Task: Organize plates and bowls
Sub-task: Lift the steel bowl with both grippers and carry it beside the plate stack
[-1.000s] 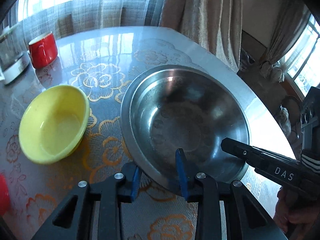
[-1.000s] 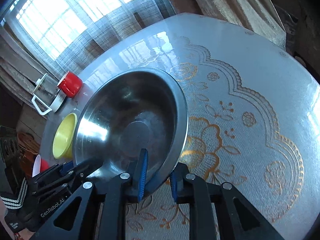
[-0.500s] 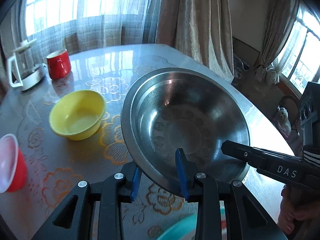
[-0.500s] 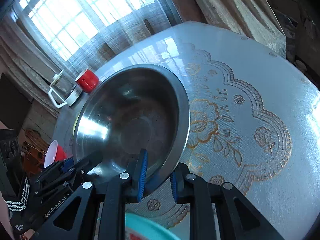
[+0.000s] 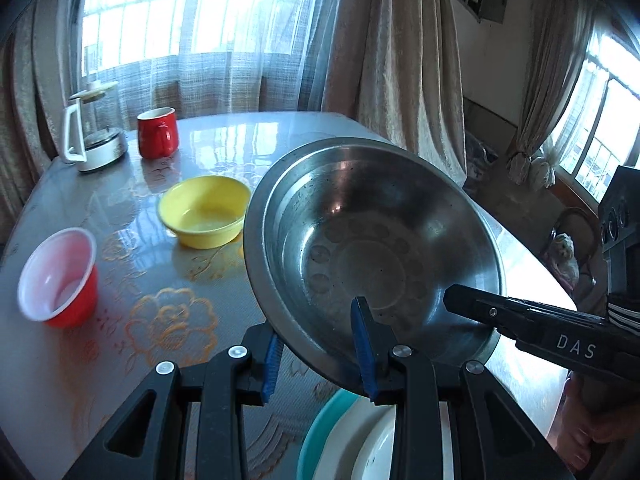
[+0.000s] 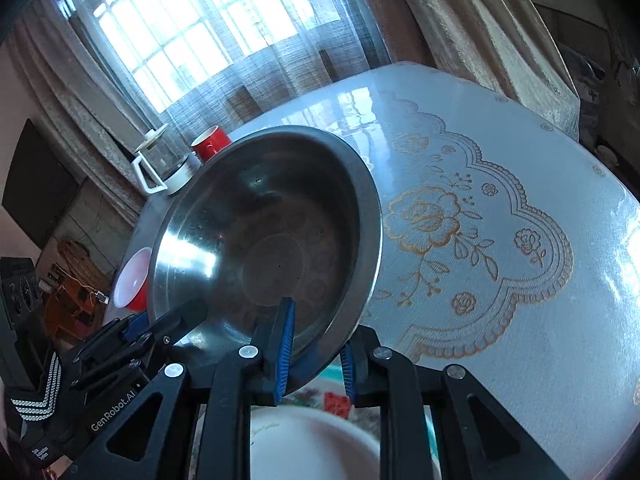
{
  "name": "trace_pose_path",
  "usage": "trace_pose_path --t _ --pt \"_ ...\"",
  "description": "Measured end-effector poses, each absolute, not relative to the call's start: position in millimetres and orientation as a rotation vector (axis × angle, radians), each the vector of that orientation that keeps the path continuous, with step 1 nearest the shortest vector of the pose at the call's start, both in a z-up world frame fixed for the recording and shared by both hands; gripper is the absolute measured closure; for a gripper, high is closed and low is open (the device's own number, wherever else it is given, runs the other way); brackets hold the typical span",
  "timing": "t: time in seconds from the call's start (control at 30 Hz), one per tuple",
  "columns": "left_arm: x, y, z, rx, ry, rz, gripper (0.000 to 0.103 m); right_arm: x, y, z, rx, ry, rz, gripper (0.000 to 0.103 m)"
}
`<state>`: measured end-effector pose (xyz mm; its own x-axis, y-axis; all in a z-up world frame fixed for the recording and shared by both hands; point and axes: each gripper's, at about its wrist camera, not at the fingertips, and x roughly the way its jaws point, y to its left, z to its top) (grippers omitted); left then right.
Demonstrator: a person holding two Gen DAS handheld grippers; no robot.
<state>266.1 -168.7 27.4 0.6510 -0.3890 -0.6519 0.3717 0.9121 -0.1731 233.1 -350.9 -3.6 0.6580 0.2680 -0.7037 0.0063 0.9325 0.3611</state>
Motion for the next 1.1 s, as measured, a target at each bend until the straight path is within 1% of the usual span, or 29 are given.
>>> trace_pose_path --t 0.57,1.1 --pt "181.5 -94.1 29.0 -0.071 0.659 -0.356 0.07 174.3 -285.7 -4.9 0.34 0.822 0.235 0.082" --pt "123.8 -36.5 9.1 -0.097 0.666 -0.265 0.07 142.2 -227.7 -27.9 0.366 0.861 0.334 0.082"
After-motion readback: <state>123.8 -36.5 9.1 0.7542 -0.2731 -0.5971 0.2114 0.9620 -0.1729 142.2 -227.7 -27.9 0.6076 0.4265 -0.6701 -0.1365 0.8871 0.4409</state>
